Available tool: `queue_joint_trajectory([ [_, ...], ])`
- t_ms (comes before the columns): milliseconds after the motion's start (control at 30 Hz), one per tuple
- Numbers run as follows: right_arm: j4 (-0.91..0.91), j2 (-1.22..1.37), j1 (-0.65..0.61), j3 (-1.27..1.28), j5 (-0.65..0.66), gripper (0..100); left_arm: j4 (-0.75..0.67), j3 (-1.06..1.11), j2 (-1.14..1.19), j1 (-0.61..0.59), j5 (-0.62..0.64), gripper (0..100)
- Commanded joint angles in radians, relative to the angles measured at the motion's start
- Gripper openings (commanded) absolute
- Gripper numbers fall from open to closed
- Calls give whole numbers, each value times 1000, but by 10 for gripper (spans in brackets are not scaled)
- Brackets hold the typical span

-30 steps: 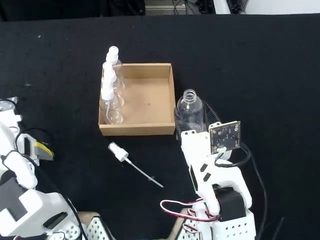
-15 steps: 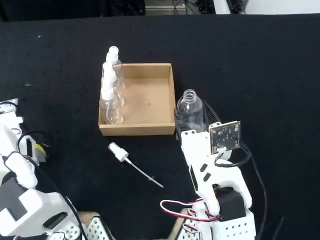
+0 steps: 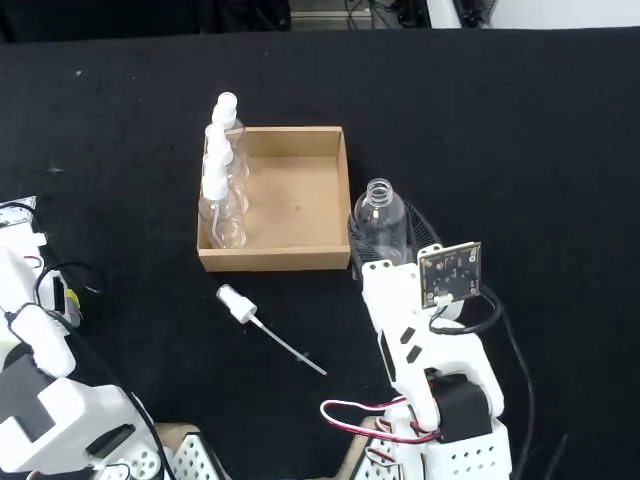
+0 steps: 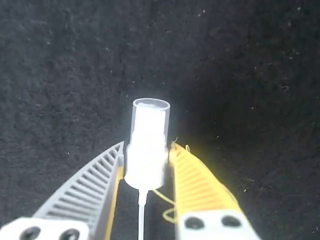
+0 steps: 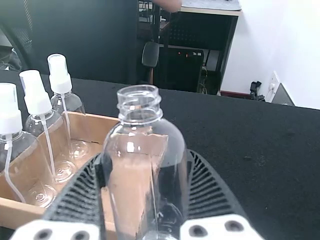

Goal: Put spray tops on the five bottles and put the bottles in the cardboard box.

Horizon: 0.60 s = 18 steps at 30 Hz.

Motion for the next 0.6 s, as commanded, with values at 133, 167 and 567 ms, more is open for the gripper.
queue_joint_trajectory([
  [133, -23, -13, 14, -27, -3, 13, 215, -246, -11, 8, 195, 36],
  [167, -23, -13, 14, -27, -3, 13, 216, -260, -9, 8, 210, 36],
  [567, -23, -13, 14, -27, -3, 13, 212, -265, -15, 2, 230, 35],
])
